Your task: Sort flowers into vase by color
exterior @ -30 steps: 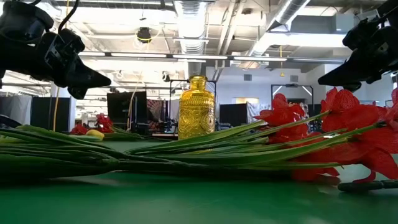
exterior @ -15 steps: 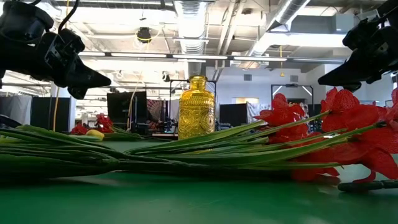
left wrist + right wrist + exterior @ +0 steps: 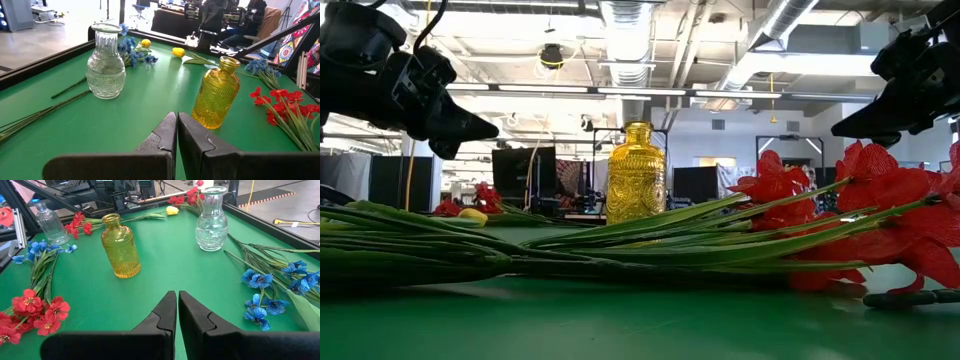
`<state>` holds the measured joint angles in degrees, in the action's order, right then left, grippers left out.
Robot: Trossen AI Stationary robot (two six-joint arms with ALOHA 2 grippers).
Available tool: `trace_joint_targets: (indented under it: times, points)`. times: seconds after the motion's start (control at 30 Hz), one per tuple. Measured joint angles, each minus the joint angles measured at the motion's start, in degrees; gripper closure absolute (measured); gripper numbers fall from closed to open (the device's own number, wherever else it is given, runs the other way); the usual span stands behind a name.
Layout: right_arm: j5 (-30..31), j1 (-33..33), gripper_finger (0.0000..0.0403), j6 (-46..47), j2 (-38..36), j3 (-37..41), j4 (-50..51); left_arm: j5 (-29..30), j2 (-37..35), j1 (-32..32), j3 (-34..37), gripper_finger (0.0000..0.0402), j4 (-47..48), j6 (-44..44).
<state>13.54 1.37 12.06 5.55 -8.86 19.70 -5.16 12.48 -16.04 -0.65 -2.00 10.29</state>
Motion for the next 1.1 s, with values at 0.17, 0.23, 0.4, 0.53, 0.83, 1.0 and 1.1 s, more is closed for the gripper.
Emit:
trace_joint_targets:
  times: [0.17, 0.23, 0.4, 0.53, 0.83, 1.0, 1.1]
  points:
    - [0.00, 0.00, 0.0355, 0.00, 0.01, 0.00, 0.01, -0.01, -0.01, 0.01, 0.01, 0.0400, -0.02, -0.01]
    - [0.00, 0.00, 0.0355, 0.01, 0.01, 0.01, -0.01, 0.01, 0.00, 0.00, 0.00, 0.0400, -0.01, -0.01]
    - [0.00, 0.00, 0.0355, -0.01, 0.01, 0.02, -0.01, -0.01, 0.00, 0.01, -0.01, 0.0400, -0.01, 0.01]
    - [0.00, 0.00, 0.0355, 0.00, 0.00, 0.00, 0.00, -0.01, -0.01, -0.01, -0.01, 0.0400, -0.02, 0.01]
    - [0.27, -0.01, 0.0355, -5.15, 0.01, 0.01, -0.02, 0.77, 0.01, 0.01, 0.01, 0.0400, 0.00, 0.19]
    - [1.87, -0.40, 0.0355, -28.84, 0.01, 0.00, -0.02, 1.52, -0.01, 0.01, 0.00, 0.0400, -0.35, 3.95]
    - [2.89, -0.39, 0.0355, -38.15, 0.00, 0.02, -0.02, 2.41, 0.01, 0.01, 0.01, 0.0400, -0.26, 4.52]
